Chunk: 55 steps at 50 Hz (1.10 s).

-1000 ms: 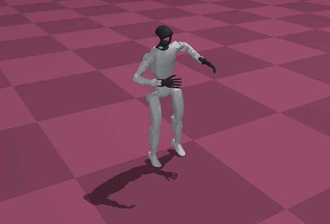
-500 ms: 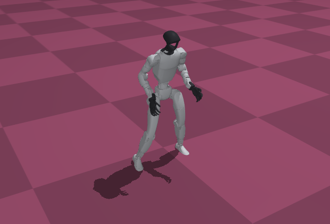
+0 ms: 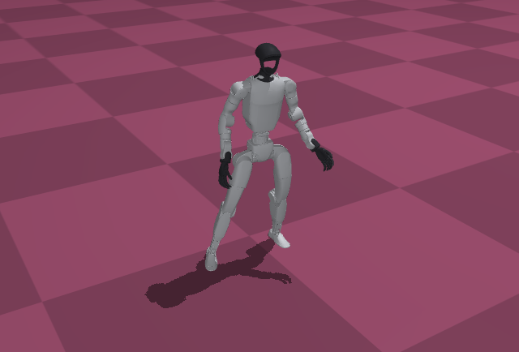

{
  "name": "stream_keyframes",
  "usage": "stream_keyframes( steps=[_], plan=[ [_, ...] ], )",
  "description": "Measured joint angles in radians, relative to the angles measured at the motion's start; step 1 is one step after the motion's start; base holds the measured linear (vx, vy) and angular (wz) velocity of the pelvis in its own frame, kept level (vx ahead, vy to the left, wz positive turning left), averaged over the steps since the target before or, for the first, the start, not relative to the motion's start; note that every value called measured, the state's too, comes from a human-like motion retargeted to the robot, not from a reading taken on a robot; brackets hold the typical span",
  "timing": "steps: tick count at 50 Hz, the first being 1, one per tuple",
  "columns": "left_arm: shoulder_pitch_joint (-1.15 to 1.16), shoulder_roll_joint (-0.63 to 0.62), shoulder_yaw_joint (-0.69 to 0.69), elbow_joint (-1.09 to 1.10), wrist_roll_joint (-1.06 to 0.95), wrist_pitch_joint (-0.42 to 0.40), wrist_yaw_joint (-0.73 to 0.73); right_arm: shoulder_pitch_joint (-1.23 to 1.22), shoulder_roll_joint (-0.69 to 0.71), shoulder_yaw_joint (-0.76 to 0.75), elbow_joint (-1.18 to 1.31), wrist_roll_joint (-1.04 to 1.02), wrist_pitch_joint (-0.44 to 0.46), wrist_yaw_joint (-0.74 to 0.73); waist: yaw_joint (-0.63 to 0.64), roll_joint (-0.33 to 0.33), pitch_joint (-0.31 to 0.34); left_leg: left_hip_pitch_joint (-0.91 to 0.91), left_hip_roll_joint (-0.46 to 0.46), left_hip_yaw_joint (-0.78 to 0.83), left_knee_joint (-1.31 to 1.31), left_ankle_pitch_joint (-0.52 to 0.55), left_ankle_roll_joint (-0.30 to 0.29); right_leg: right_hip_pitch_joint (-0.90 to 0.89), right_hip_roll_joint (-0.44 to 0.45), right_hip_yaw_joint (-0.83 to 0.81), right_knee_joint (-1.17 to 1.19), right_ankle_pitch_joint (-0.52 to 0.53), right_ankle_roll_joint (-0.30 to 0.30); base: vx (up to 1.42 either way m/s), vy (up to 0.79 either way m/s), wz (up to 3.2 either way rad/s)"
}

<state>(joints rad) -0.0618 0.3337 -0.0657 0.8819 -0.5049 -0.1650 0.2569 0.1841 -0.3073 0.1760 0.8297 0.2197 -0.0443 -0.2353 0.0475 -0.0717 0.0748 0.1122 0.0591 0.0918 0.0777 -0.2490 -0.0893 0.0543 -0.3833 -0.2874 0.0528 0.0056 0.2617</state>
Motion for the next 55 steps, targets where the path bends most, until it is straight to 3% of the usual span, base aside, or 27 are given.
stream_keyframes(
  steps=[5, 12, 16, 18, 22, 29, 31, 34, 37, 42, 45, 47, 48, 49, 50, 53, 55],
  plan=[
    [0.099, 0.024, -0.006, 0.008, -0.008, 0.012, -0.016, 0.019, -0.013, -0.014, 0.002, 0.063, -0.005, -0.002, 0.023, -0.003, -0.002, 0.035, 0.006, 0.02, 0.007, -0.007, 0.0, 0.01, 0.003, 0.022, 0.027, -0.008, -0.004, 0.08, -0.01, -0.18],
    [0.143, -0.006, 0.017, 0.177, 0.007, 0.034, -0.023, -0.035, -0.081, 0.099, 0.018, -0.213, 0.005, 0.011, 0.03, -0.01, -0.013, 0.043, 0.018, 0.033, 0.027, -0.012, -0.005, 0.019, 0.013, 0.029, 0.035, -0.019, -0.009, 0.02, -0.01, -0.03],
    [0.147, -0.047, 0.068, 0.185, -0.125, 0.031, 0.004, -0.064, -0.111, 0.148, -0.012, -0.316, 0.009, 0.025, 0.041, -0.012, 0.0, 0.037, 0.029, 0.04, 0.048, -0.016, -0.004, 0.018, 0.023, 0.036, 0.035, -0.024, -0.015, 0.0, -0.01, -0.04],
    [0.157, -0.069, 0.094, 0.128, -0.234, 0.019, 0.037, -0.073, -0.121, 0.155, -0.047, -0.333, 0.012, 0.019, 0.052, -0.012, 0.011, 0.037, 0.039, 0.049, 0.042, -0.013, -0.003, -0.018, 0.031, 0.057, 0.084, -0.059, -0.031, -0.03, -0.06, -0.23],
    [0.177, -0.1, 0.091, -0.029, -0.372, -0.04, 0.066, -0.07, -0.127, 0.122, -0.142, -0.314, -0.005, -0.023, 0.057, -0.017, 0.041, 0.025, 0.045, 0.055, 0.033, 0.001, -0.007, -0.023, 0.042, 0.058, 0.051, -0.03, -0.018, -0.05, -0.07, -0.09],
    [0.229, -0.034, -0.014, -0.262, -0.219, -0.053, 0.004, -0.017, -0.132, 0.055, -0.295, -0.251, -0.04, -0.036, 0.048, -0.01, 0.058, -0.051, 0.086, 0.065, 0.033, 0.02, -0.018, -0.115, 0.085, 0.07, 0.06, -0.007, 0.0, -0.08, -0.1, -0.09],
    [0.245, -0.012, -0.041, -0.33, -0.219, -0.058, -0.02, 0.017, -0.163, 0.053, -0.37, -0.271, -0.049, -0.04, 0.02, -0.016, 0.074, -0.071, 0.07, 0.045, 0.023, 0.029, -0.014, -0.103, 0.072, 0.056, 0.015, 0.003, 0.0, -0.08, -0.02, 0.45],
    [0.281, 0.016, -0.042, -0.491, -0.398, -0.029, 0.051, 0.08, -0.262, 0.061, -0.549, -0.337, -0.009, -0.096, 0.002, -0.017, 0.101, -0.107, 0.067, 0.051, -0.003, 0.071, 0.0, -0.154, 0.071, 0.07, 0.02, -0.008, -0.006, -0.13, -0.05, -0.01],
    [0.313, 0.023, -0.032, -0.64, -0.436, -0.049, 0.066, 0.14, -0.338, 0.035, -0.722, -0.392, -0.021, -0.06, -0.016, -0.008, 0.154, -0.149, 0.078, 0.057, -0.016, 0.092, -0.006, -0.234, 0.082, 0.094, 0.066, -0.012, -0.015, -0.18, -0.08, -0.12],
    [0.261, 0.025, -0.047, -0.777, -0.463, -0.102, 0.044, 0.187, -0.425, 0.019, -0.913, -0.417, -0.074, -0.084, -0.063, 0.029, 0.298, -0.272, 0.09, 0.024, 0.035, 0.11, -0.009, -0.407, 0.077, 0.119, 0.243, -0.056, -0.053, -0.25, -0.13, 0.24],
    [0.129, 0.052, -0.107, -0.791, -0.404, -0.088, 0.054, 0.207, -0.491, -0.008, -0.999, -0.448, -0.106, -0.122, -0.088, 0.07, 0.395, -0.452, 0.082, -0.035, 0.256, 0.043, 0.019, -0.543, 0.04, 0.131, 0.431, -0.15, -0.088, -0.28, -0.2, 0.68],
    [0.019, 0.06, -0.176, -0.766, -0.264, -0.086, 0.063, 0.211, -0.534, -0.023, -1.026, -0.442, -0.125, -0.138, -0.068, 0.11, 0.418, -0.619, 0.101, -0.061, 0.468, -0.041, 0.052, -0.704, 0.036, 0.161, 0.627, -0.233, -0.11, -0.25, -0.23, 0.17],
    [-0.107, 0.031, -0.244, -0.712, -0.058, -0.108, 0.05, 0.254, -0.559, -0.07, -1.057, -0.33, -0.127, -0.124, -0.008, 0.142, 0.438, -0.744, 0.108, -0.071, 0.575, -0.08, 0.089, -0.838, 0.04, 0.189, 0.732, -0.264, -0.124, -0.2, -0.25, -0.26],
    [-0.14, 0.03, -0.263, -0.674, 0.026, -0.115, 0.079, 0.189, -0.548, -0.068, -1.027, -0.364, -0.094, -0.114, -0.009, 0.149, 0.439, -0.796, 0.126, -0.075, 0.672, -0.124, 0.093, -0.902, 0.049, 0.21, 0.829, -0.3, -0.132, -0.11, -0.29, -0.58],
    [-0.127, 0.042, -0.258, -0.645, 0.048, -0.114, 0.129, 0.07, -0.519, -0.043, -0.966, -0.471, -0.042, -0.106, -0.04, 0.143, 0.43, -0.81, 0.15, -0.074, 0.762, -0.169, 0.082, -0.931, 0.06, 0.229, 0.921, -0.338, -0.139, 0.02, -0.35, -0.85],
    [-0.185, 0.049, -0.232, -0.46, 0.095, -0.092, 0.238, -0.223, -0.372, 0.034, -0.877, -0.376, 0.013, -0.203, -0.002, 0.077, 0.441, -0.841, 0.207, -0.037, 0.899, -0.232, 0.086, -1.06, 0.11, 0.299, 1.117, -0.415, -0.194, 0.12, -0.45, -1.09],
    [-0.126, 0.035, -0.123, -0.384, 0.008, -0.049, 0.358, -0.363, -0.254, 0.081, -0.929, -0.335, 0.045, -0.304, 0.009, 0.014, 0.415, -0.753, 0.243, 0.012, 0.877, -0.228, 0.094, -1.046, 0.152, 0.323, 1.163, -0.455, -0.228, 0.37, -0.58, -1.23]
  ],
)
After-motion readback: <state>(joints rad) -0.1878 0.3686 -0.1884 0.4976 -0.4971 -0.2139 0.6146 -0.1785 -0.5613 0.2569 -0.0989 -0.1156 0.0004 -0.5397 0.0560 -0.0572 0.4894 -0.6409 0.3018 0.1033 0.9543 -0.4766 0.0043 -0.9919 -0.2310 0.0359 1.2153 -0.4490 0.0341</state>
